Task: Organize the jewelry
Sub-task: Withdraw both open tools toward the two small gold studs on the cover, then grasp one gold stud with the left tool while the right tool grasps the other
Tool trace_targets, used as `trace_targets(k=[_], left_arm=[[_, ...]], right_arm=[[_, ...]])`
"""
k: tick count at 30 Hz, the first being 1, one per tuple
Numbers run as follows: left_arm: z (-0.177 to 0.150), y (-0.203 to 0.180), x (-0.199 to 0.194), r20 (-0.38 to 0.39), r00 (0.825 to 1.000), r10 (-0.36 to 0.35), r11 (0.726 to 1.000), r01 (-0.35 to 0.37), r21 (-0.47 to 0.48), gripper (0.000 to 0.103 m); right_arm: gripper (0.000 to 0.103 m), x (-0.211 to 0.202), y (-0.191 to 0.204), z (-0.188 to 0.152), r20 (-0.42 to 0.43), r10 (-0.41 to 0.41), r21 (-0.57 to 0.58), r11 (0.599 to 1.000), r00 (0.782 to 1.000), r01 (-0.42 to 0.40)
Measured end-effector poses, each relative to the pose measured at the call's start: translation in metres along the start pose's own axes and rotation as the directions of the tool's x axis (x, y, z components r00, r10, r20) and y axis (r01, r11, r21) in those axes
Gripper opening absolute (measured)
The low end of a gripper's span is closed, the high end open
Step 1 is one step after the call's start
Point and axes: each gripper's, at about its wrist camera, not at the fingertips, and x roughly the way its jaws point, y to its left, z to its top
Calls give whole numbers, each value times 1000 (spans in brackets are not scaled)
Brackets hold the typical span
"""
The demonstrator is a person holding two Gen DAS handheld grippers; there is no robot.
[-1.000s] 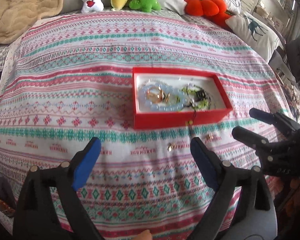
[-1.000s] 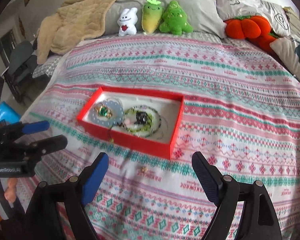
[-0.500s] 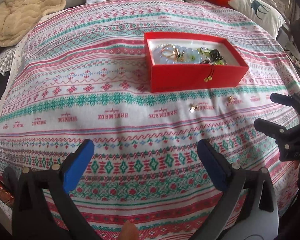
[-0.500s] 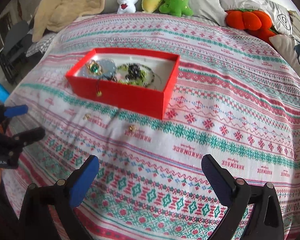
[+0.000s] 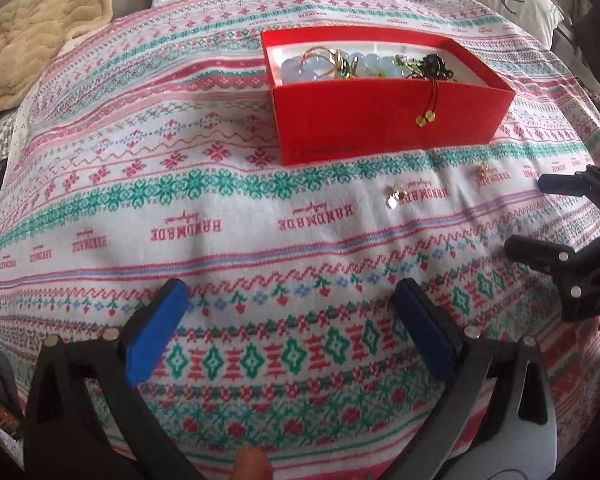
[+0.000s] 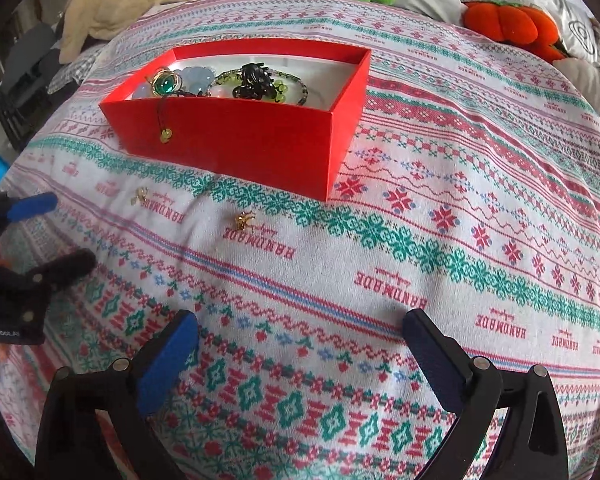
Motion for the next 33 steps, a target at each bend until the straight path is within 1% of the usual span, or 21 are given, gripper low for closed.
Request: trace_targets(k=[3,5,11,13,16,18,23,24,29,33], left_arm=[[3,-3,5,6,1000,14,1000,-14,12,103],[7,-5,6,6,1000,22,1000,-22,21,103],[15,-9,6,16,1000,13,998,-14,54,103],[15,-11,5,16,1000,8,998,-9,62,103],[14,-14,5,17,1000,11,997,-12,71,103],[15,-13,6,12,1000,9,998,-10,70,103],[13,-12,10,4,1000,0,999,0,38,103],[13,-12,11,8,1000,1,999,-1,35,103],[11,-12,10,17,1000,4,999,-5,35,103],[11,-12,10,19,1000,11,999,-11,36,103]], right_arm=[[103,3,1,2,32,-4,-17,1000,999,4],[103,7,2,8,39,-3,-33,999,999,4],[103,11,6,21,83,2,-79,997,997,5],[103,13,6,26,86,10,-80,997,996,-3],[100,15,8,30,88,13,-84,996,996,-6],[96,15,10,32,93,16,-86,996,996,-8],[78,12,18,34,110,18,-101,995,994,-7],[76,12,20,35,112,18,-104,995,994,-6],[55,12,21,39,121,25,-97,995,992,-13],[48,10,24,39,128,23,-103,995,991,-9]])
